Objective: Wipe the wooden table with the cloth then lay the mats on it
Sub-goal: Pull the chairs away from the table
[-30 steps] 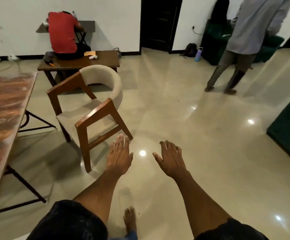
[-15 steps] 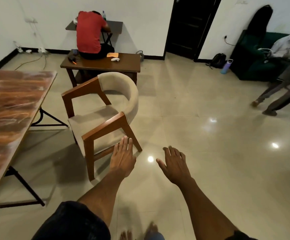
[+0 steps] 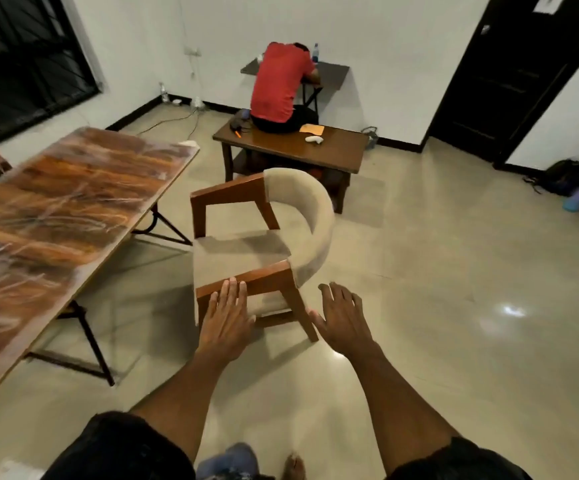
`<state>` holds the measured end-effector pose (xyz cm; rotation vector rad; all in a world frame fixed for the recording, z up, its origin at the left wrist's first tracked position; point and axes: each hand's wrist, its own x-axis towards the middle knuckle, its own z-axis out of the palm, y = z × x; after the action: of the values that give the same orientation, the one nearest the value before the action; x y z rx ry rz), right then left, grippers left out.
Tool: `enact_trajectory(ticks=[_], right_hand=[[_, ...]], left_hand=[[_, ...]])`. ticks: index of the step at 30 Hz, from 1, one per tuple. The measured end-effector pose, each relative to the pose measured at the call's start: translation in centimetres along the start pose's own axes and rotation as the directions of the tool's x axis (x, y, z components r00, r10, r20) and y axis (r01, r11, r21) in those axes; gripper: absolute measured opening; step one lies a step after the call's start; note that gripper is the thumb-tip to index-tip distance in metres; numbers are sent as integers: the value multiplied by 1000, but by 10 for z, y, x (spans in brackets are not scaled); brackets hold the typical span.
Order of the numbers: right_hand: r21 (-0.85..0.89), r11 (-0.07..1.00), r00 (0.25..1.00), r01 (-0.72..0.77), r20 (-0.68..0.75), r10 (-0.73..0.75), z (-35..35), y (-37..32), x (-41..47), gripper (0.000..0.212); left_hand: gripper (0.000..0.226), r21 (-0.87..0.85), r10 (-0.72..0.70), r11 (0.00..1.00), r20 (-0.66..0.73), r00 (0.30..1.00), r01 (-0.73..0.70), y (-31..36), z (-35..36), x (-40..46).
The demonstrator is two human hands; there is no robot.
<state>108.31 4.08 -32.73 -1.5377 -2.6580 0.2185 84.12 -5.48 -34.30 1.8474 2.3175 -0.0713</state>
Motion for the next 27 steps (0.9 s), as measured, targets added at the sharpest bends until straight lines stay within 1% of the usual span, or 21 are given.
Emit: enact_trajectory(ticks=[4, 10, 12, 13, 15, 17, 20, 22, 27], right_hand=[[10, 998, 997, 68, 25, -68, 13, 6, 39, 72], [6, 996, 992, 94, 89, -94, 33, 23, 104, 74], [8, 997, 992, 83, 93, -83, 33, 30, 130, 75], [-4, 996, 993, 90, 76, -90, 33, 34, 140, 74], [-70, 993, 993, 90, 88, -84, 30, 49, 172, 72], [-72, 993, 994, 92, 58, -88, 20, 57, 187, 71], [-109, 992, 995, 67, 76, -59, 10, 69, 225, 73], [-119, 991, 993, 57, 108, -45, 7, 78, 245, 72], [-192, 974, 976, 117, 203, -77, 12, 89, 275, 69]], left_hand=[[76, -6, -67, 998, 15, 998, 67, -8, 7, 22], [74, 0, -112, 994, 87, 990, 112, -13, 13, 80], [74, -2, -107, 994, 122, 987, 108, -13, 11, 109], [74, -12, -103, 994, 123, 987, 106, -13, 10, 121], [73, -61, -87, 994, 117, 989, 95, -8, 11, 156], [73, -82, -68, 993, 131, 989, 79, 0, 1, 169], [74, -118, -25, 992, 145, 989, 43, 3, 5, 205], [75, -128, -17, 991, 153, 988, 37, 4, 6, 227], [77, -137, -34, 989, 188, 982, 60, 1, 19, 252]])
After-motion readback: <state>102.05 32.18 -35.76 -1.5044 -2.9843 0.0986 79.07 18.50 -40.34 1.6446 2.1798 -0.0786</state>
